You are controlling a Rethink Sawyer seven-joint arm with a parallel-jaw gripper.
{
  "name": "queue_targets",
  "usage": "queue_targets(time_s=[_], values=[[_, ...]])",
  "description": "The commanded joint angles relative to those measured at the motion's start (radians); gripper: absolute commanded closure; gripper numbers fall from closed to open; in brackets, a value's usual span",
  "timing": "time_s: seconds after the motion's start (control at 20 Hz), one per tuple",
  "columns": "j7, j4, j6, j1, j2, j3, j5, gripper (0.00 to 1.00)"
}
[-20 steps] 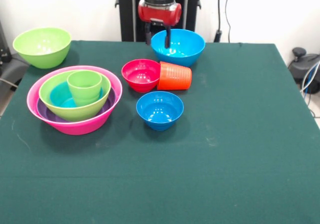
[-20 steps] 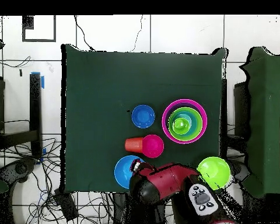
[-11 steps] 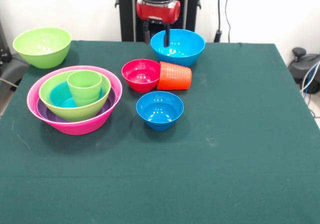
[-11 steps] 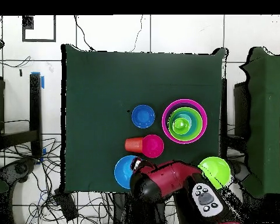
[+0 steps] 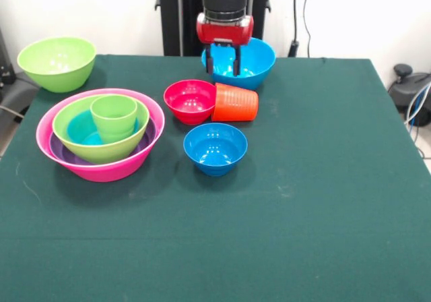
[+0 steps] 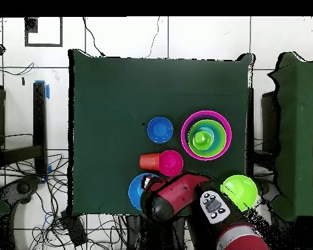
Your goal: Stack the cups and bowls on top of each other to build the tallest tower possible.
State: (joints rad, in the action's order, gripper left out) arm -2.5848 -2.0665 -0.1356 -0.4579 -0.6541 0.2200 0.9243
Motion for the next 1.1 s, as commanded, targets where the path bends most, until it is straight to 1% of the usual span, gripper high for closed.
queue_targets(time_s=[0.05,0.1,0.15,0.2,0.3,0.4,0.45,0.6,0.7,0.8,0.95,1.1], values=[[0.162,0.108,-0.019,-0.067,0.104,0.114,0.098,0.0],[0.201,0.11,-0.035,-0.111,0.12,0.145,0.111,0.0],[0.218,0.114,-0.042,-0.135,0.133,0.16,0.12,0.0],[0.248,0.118,-0.054,-0.177,0.151,0.182,0.134,0.0],[0.284,0.118,-0.085,-0.231,0.163,0.21,0.139,0.0],[0.279,0.105,-0.112,-0.257,0.151,0.207,0.13,0.0],[0.267,0.097,-0.119,-0.262,0.143,0.2,0.127,0.0],[0.171,0.054,-0.132,-0.252,0.09,0.134,0.092,0.0],[0.127,0.028,-0.145,-0.25,0.062,0.1,0.066,0.0],[0.104,0.003,-0.139,-0.258,0.038,0.082,0.056,0.0],[0.099,-0.035,-0.129,-0.273,-0.003,0.072,0.055,0.0],[0.118,-0.06,-0.142,-0.291,-0.032,0.083,0.045,0.0]])
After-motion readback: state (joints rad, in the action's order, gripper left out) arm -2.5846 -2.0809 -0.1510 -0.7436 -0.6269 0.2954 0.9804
